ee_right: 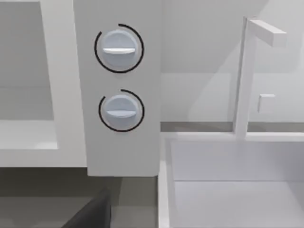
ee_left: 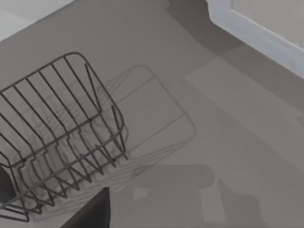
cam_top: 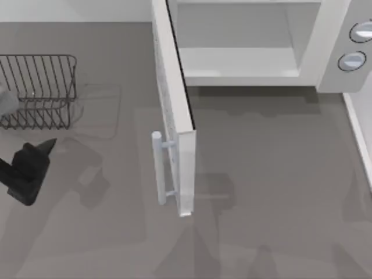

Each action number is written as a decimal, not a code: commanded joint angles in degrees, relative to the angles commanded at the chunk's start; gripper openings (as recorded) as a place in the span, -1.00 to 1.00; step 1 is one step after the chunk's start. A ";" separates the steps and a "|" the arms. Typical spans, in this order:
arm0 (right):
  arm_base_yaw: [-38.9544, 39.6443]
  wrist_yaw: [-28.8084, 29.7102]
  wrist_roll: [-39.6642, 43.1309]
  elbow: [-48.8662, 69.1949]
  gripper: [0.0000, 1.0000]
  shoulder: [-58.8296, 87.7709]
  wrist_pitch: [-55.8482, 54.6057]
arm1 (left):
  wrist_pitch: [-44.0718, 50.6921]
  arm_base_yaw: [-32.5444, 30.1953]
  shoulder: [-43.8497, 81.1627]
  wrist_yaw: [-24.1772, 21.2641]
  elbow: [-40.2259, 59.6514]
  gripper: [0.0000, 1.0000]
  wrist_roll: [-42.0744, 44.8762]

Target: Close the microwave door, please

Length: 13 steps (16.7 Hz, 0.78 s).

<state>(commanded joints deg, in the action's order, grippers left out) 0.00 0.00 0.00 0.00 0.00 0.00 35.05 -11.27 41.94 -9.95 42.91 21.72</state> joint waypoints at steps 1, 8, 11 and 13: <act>0.00 0.00 0.00 0.00 1.00 0.00 0.00 | 3.90 -1.00 4.69 -1.05 5.11 1.00 2.45; 0.00 0.00 0.00 0.00 1.00 0.00 0.00 | 30.13 -7.23 36.59 -8.65 41.05 1.00 19.16; 0.00 0.00 0.00 0.00 1.00 0.00 0.00 | 39.11 -9.10 47.78 -11.54 54.59 1.00 25.12; 0.00 0.00 0.00 0.00 1.00 0.00 0.00 | 43.89 -10.03 53.80 -13.18 62.27 1.00 28.38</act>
<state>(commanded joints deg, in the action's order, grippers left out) 0.00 0.00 0.00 0.00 0.00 0.00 78.93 -21.29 95.74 -23.13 105.18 50.11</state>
